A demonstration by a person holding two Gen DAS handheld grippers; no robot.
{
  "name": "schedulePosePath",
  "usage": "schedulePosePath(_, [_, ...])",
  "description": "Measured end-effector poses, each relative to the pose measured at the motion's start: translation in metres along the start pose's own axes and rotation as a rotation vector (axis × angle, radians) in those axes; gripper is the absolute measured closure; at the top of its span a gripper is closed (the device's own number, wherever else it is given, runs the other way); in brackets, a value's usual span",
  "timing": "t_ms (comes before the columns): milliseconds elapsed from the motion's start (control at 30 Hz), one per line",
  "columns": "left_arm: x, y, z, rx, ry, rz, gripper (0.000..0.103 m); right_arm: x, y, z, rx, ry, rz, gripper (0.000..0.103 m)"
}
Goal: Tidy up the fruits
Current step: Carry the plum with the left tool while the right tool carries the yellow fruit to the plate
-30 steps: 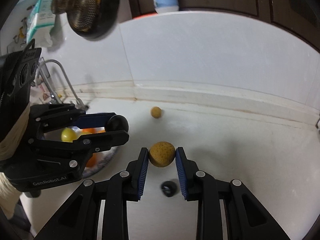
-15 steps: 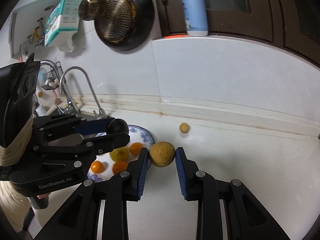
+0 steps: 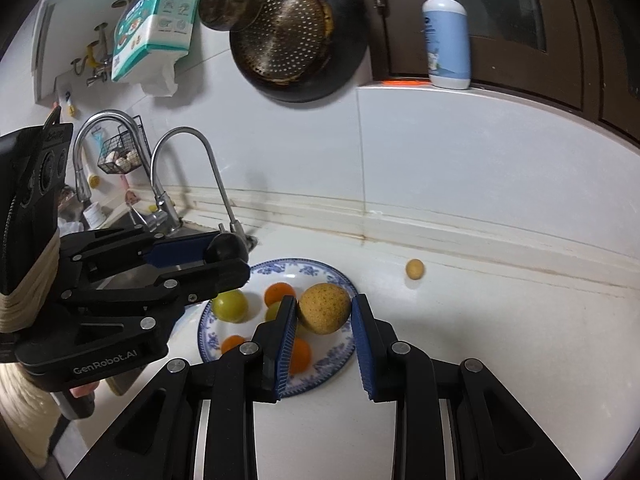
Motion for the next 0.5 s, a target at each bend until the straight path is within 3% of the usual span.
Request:
schedulePosePath(233, [0.012,0.002,-0.032,-0.028,0.001,-0.024,0.073,-0.004,0.02,-0.018,0.016,-0.002,-0.013,0.074])
schedulePosePath(500, [0.036,0.025,-0.057,-0.004,-0.035,-0.102,0.073,-0.002,0.052,-0.028,0.063,-0.018,-0.062,0.074])
Point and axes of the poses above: each gripper's, at about its wrist camera, not at the fingertips, and y roughly the way its jaws point, z to its right, x to its underside, the point moved 7 cm from there along y, roughly the way its jaws point, and after that the axes turned 8 degrees about y, right-handed, at the moved point
